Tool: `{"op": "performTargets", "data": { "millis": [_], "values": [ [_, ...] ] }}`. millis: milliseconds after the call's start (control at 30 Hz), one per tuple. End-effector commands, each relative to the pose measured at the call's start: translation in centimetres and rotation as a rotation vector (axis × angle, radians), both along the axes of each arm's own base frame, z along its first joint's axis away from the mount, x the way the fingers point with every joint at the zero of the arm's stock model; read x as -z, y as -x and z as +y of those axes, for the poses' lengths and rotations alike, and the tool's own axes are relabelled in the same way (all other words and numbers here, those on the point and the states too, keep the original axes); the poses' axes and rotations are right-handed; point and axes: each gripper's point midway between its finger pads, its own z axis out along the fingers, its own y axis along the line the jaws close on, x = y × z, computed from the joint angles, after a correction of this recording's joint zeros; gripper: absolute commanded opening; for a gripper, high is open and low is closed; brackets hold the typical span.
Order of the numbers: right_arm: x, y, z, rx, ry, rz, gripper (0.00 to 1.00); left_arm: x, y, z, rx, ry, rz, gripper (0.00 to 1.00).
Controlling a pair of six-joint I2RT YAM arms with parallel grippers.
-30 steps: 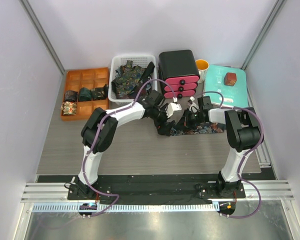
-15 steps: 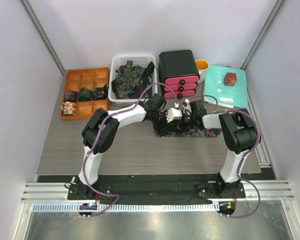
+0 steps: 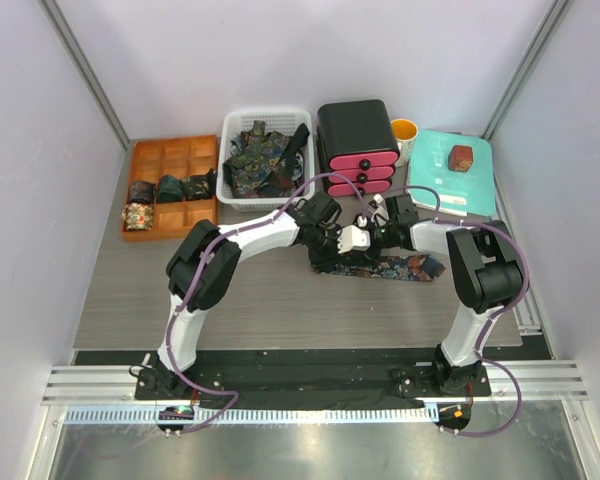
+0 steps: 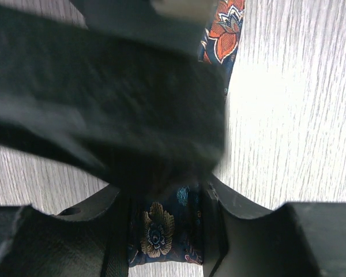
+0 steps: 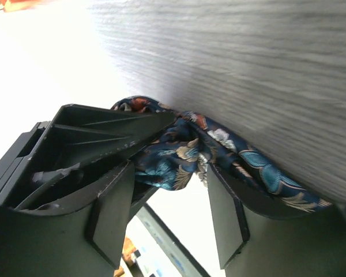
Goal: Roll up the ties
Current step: Roll the tie at the center of the board.
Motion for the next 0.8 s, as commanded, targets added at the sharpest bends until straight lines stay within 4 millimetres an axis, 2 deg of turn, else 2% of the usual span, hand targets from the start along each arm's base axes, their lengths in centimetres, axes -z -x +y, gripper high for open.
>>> {"op": "performTargets", "data": {
  "millis": [0,100,200,267,300,400,467,500,667,767],
  "values": [
    [-1.7,0.7,1.6,-0.014,-0.075,0.004,0.6,4.1,1.5,3.7,-0.011,-0.197,0.076,0.31],
    [-1.7,0.9,2.5,-0.026,-0.098,-0.003,0.6,4.1,1.4,3.6,-0.014,-0.197,0.076,0.31],
    [-0.6,1.2,2.8,-0.034,-0.076,0.008,0.58,4.1,1.3,3.4,-0.017,-0.195,0.077,0.31],
    [0.4,1.0,2.5,-0.027,-0.047,0.009,0.53,4.2,1.2,3.3,-0.018,-0.194,0.077,0.32],
    [0.7,0.9,2.4,-0.027,-0.032,0.011,0.4,4.1,1.2,3.4,-0.018,-0.196,0.077,0.32],
    [2.6,1.1,1.2,-0.03,0.041,0.034,0.17,4.1,1.4,3.5,-0.016,-0.199,0.077,0.34],
    [3.5,1.6,0.4,-0.029,0.074,0.058,0.1,3.8,1.4,3.6,-0.018,-0.194,0.072,0.35],
    [3.8,1.5,-0.2,-0.018,0.09,0.059,0.03,3.8,1.4,3.6,-0.016,-0.192,0.075,0.36],
    [4.4,1.9,-1.6,-0.014,0.13,0.072,0.01,2.7,1.1,3.6,-0.032,-0.15,0.084,0.44],
    [4.8,2.2,-2.3,-0.014,0.154,0.077,0.01,1.1,0.5,3.1,-0.052,-0.09,0.082,0.58]
  ]
}}
